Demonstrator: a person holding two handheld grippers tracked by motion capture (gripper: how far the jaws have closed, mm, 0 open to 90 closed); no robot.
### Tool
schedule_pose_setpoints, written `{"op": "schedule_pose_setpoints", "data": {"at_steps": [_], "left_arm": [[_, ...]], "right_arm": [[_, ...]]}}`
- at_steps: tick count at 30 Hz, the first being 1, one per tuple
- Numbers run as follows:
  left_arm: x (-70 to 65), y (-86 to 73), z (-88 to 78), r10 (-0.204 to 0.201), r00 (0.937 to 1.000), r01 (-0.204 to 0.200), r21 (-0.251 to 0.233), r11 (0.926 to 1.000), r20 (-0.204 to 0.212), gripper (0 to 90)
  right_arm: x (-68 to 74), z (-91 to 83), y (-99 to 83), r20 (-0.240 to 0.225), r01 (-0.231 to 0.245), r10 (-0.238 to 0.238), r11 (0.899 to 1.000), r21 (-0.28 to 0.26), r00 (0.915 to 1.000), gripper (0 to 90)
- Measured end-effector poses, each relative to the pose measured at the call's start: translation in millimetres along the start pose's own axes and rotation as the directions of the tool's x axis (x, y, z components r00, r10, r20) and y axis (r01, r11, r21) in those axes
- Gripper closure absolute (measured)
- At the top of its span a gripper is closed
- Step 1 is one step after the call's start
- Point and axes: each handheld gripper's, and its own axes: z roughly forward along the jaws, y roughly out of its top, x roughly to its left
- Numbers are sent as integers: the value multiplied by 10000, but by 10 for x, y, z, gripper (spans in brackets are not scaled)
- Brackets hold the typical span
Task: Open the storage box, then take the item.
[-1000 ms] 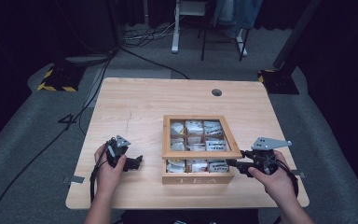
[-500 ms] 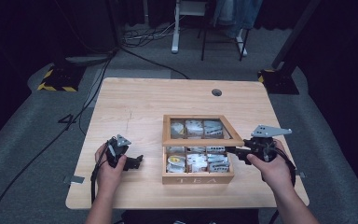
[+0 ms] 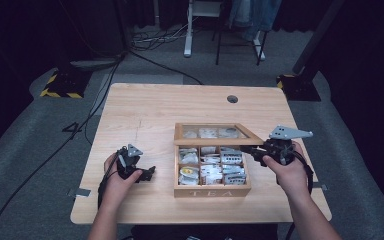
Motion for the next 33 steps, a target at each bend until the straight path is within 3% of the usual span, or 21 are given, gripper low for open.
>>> {"op": "schedule_pose_setpoints", "data": {"at_steps": [4, 20, 23, 27, 29, 33], "left_arm": [[0, 0, 0, 0, 10000, 0, -1, 10000, 2, 1], [-32, -4, -5, -131, 9997, 131, -23, 9999, -192, 7], [-57, -11, -19, -178, 9996, 174, -164, 9997, -228, 42], [-65, -4, -75, -116, 9992, 109, -202, 9997, -379, 196], [-72, -2, -129, -189, 9982, 179, -183, 9997, -567, 155], [-76, 29, -230, -465, 9983, 443, -622, 9971, -347, 174]], "right_arm": [[7, 2, 21, 116, 101, -102, 9999, 68, 9999, 695], [84, -67, 90, 765, 530, -488, 9971, -541, 9959, 710], [89, -68, 80, 822, 545, -493, 9965, -628, 9954, 710], [86, -68, 77, 809, 543, -490, 9964, -647, 9955, 710], [85, -67, 80, 812, 536, -481, 9963, -668, 9955, 710], [78, -63, 86, 816, 581, -521, 9956, -739, 9953, 709]]}}
